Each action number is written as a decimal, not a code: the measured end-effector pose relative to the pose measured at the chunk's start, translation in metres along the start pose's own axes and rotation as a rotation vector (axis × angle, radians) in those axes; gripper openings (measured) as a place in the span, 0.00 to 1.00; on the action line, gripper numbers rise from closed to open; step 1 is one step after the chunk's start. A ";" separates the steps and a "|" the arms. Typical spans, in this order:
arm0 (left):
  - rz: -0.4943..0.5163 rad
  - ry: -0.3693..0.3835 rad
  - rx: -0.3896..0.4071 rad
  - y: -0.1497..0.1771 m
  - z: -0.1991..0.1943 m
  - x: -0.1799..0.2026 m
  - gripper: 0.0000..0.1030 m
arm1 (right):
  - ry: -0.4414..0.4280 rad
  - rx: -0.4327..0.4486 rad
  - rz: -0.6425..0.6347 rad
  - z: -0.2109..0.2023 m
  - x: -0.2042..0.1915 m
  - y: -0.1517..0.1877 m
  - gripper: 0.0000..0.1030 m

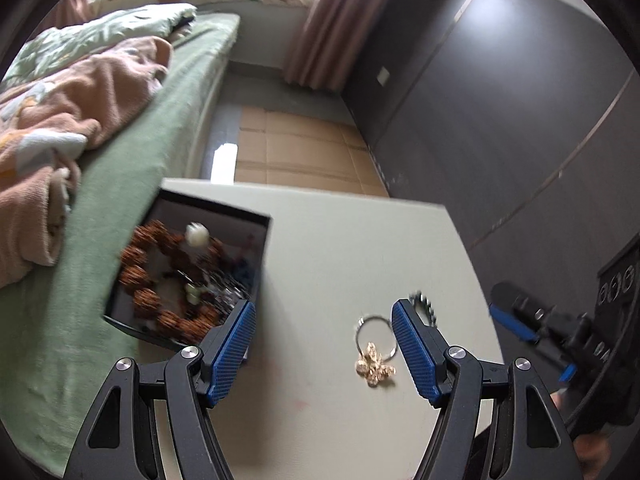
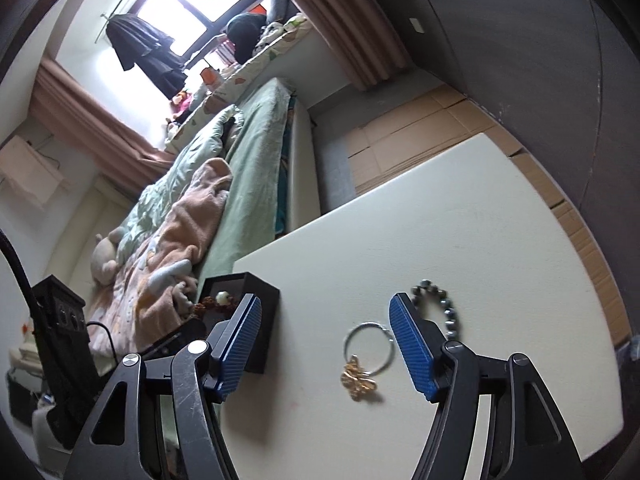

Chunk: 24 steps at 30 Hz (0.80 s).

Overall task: Organize jewelry
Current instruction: 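Open the right tool over the black box to drop the bead bracelet, then grasp the gold butterfly pendant with the left tool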

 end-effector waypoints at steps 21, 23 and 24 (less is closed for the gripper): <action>0.262 -0.057 -0.206 0.045 0.085 0.069 0.70 | 0.168 -0.105 0.188 -0.003 0.083 -0.020 0.65; 0.283 -0.072 -0.223 0.050 0.092 0.071 0.70 | 0.175 -0.117 0.180 -0.003 0.083 -0.018 0.65; 0.308 -0.092 -0.214 0.050 0.093 0.073 0.69 | 0.175 -0.121 0.180 -0.003 0.083 -0.018 0.65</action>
Point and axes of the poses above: each gripper's, at about its wrist camera, not at the fingertips, and z roughly the way its jaws point, x to its right, y to its underside, the point moved 4 cm from there along z, roughly the way its jaws point, and after that the axes turned 15 degrees about z, right-handed, at the moved point
